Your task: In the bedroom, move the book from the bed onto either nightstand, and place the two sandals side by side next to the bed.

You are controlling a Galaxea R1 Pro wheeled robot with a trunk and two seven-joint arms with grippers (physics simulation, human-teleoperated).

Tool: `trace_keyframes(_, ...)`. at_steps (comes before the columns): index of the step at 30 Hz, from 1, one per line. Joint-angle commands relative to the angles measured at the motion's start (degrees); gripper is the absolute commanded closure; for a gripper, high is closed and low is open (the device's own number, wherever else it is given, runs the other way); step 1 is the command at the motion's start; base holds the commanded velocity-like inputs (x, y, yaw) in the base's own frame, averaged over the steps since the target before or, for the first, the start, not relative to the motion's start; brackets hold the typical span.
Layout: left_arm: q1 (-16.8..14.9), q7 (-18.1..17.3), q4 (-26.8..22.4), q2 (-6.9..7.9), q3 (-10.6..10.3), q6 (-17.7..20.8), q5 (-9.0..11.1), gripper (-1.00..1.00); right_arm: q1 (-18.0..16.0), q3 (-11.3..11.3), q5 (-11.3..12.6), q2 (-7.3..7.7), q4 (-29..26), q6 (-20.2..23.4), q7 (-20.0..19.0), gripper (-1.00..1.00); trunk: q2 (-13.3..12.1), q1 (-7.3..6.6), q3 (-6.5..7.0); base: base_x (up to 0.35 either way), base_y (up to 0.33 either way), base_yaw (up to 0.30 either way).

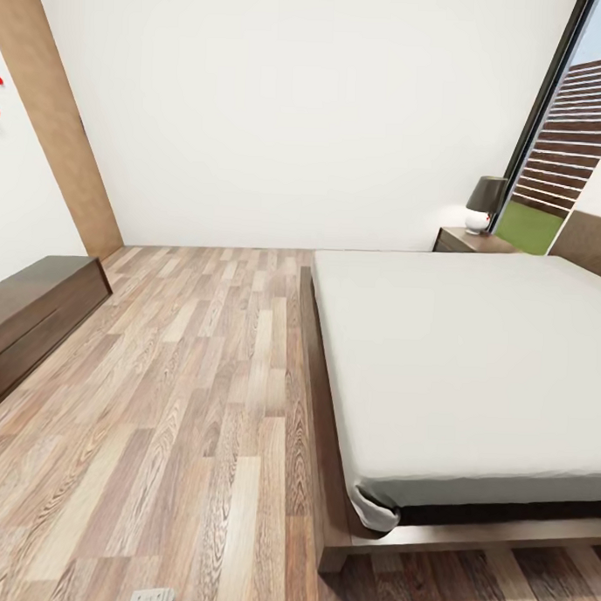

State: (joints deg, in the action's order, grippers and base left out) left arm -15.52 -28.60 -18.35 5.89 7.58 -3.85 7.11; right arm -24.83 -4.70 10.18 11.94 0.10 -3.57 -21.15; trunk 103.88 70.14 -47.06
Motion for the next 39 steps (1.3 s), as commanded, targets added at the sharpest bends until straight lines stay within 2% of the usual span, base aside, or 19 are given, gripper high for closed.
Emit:
trace_keyframes(1,-0.04,-0.32,0.09,0.0,0.15,-0.07,0.29,-1.0,-0.06,-0.49,0.59,0.01,0.08,-0.16,-0.27,-1.0,0.02,-0.01,-0.05,0.0,0.0,0.0)
trace_keyframes(26,-0.04,-0.58,0.22,0.0,0.23,-0.1,0.52,-1.0,-0.06,-0.49,0.62,0.01,0.09,-0.12,-0.11,-1.0,0.02,-0.01,-0.05,0.0,0.0,0.0)
trace_keyframes(32,-0.04,-0.48,0.18,0.0,0.24,-0.1,0.53,-1.0,-0.05,-0.49,0.58,-0.05,0.08,-0.17,-0.11,-1.0,-2.39,-1.32,1.03,0.0,0.0,0.0)
trace_keyframes(39,-0.04,-0.65,0.16,0.0,0.24,-0.18,0.55,-1.0,-0.07,-0.49,0.59,-0.07,0.08,-0.17,-0.11,-1.0,-2.39,-1.32,1.03,0.0,0.0,0.0)
